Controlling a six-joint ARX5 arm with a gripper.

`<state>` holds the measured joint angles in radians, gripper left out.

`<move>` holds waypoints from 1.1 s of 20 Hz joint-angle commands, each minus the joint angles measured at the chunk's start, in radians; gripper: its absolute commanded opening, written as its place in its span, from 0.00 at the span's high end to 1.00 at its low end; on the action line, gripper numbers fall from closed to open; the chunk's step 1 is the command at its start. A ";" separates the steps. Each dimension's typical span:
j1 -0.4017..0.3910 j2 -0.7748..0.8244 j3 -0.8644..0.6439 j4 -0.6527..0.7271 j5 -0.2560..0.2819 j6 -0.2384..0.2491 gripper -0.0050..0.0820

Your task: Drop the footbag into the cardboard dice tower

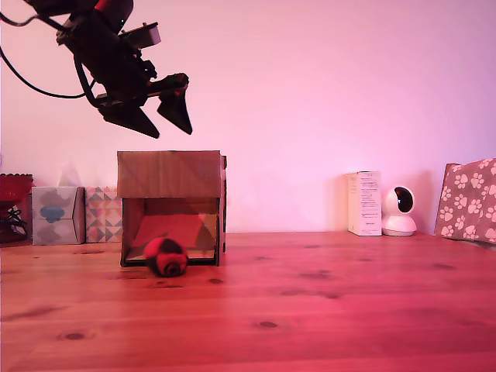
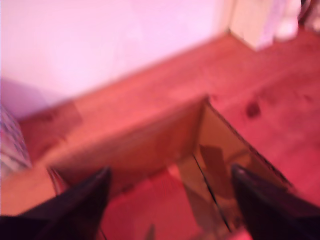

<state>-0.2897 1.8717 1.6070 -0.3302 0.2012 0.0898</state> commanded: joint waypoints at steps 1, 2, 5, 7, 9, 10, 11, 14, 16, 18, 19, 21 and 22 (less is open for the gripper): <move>-0.006 -0.048 0.000 -0.037 0.021 0.008 0.95; -0.006 -0.060 0.000 -0.057 0.038 0.008 0.94; -0.007 -0.077 -0.002 -0.104 0.070 0.011 0.97; -0.010 -0.081 -0.018 -0.098 0.096 0.014 0.97; -0.014 -0.100 -0.070 -0.034 0.109 0.015 0.97; -0.014 -0.124 -0.117 0.008 0.111 0.015 0.97; -0.014 -0.150 -0.167 0.046 0.113 0.015 0.97; -0.023 -0.251 -0.346 0.155 0.121 0.015 0.97; -0.023 -0.325 -0.481 0.244 0.124 0.013 0.97; -0.023 -0.402 -0.624 0.337 0.124 -0.005 0.97; -0.023 -0.436 -0.689 0.385 0.124 -0.016 0.97; -0.023 -0.500 -0.814 0.480 0.123 -0.042 0.97; -0.023 -0.525 -0.864 0.517 0.123 -0.052 0.97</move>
<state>-0.3122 1.3460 0.7799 0.1627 0.3222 0.0540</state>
